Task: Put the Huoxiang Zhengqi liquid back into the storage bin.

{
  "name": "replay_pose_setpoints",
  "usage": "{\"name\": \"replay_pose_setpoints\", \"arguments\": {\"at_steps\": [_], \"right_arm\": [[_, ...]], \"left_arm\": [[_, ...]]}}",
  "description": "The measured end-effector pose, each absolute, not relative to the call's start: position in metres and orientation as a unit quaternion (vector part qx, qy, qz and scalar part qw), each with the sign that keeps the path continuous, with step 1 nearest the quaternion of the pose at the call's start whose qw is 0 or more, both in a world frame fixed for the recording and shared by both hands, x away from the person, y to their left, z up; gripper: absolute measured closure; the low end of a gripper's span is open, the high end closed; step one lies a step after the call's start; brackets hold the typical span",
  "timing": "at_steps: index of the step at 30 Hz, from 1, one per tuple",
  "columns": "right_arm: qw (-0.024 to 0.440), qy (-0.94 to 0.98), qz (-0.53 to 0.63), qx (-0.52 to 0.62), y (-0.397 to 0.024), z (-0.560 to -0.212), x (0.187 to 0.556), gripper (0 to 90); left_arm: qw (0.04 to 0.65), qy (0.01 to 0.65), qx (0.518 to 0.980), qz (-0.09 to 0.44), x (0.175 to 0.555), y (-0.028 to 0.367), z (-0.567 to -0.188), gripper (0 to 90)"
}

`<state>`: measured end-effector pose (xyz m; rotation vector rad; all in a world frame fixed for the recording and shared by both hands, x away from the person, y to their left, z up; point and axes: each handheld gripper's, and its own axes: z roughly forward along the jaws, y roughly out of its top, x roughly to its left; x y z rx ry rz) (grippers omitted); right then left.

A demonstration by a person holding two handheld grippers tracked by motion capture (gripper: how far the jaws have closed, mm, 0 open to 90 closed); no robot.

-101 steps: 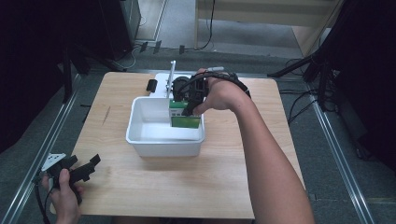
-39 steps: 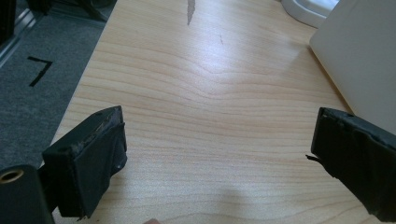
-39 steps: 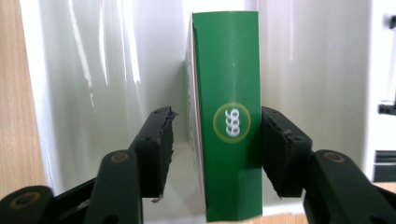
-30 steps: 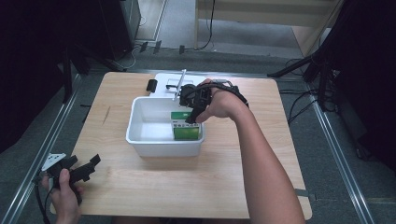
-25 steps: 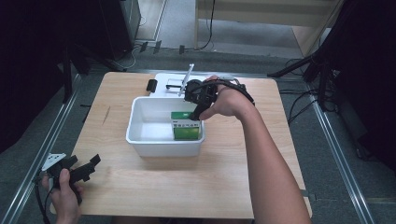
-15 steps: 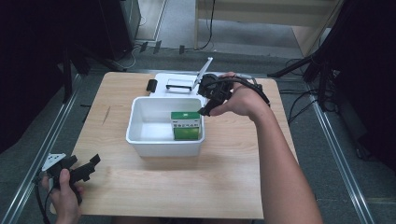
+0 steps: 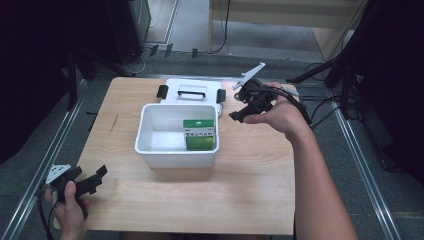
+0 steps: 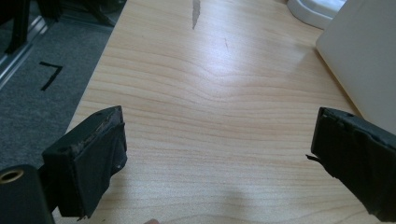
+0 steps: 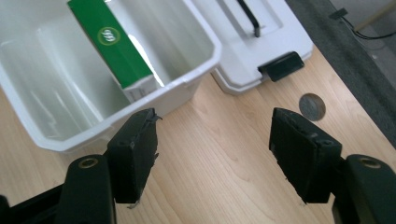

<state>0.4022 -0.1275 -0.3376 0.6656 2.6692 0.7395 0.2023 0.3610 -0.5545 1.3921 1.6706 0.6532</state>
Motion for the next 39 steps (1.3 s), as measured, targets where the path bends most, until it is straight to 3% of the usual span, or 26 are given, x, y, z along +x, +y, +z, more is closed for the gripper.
{"name": "replay_pose_setpoints", "arguments": {"at_steps": [13, 27, 39], "right_arm": [[0.159, 0.881, 0.325, 0.306, -0.187, -0.372, 0.388, 32.7], [0.172, 0.846, 0.353, 0.360, -0.219, -0.404, 0.367, 27.8], [0.250, 0.764, 0.406, 0.434, -0.259, -0.445, 0.334, 22.4]], "left_arm": [[0.414, 0.661, 0.553, 0.293, 0.200, 0.357, -0.553, 4.1], [0.412, 0.661, 0.553, 0.296, 0.200, 0.356, -0.553, 4.1], [0.413, 0.661, 0.552, 0.298, 0.200, 0.356, -0.553, 4.1]]}}
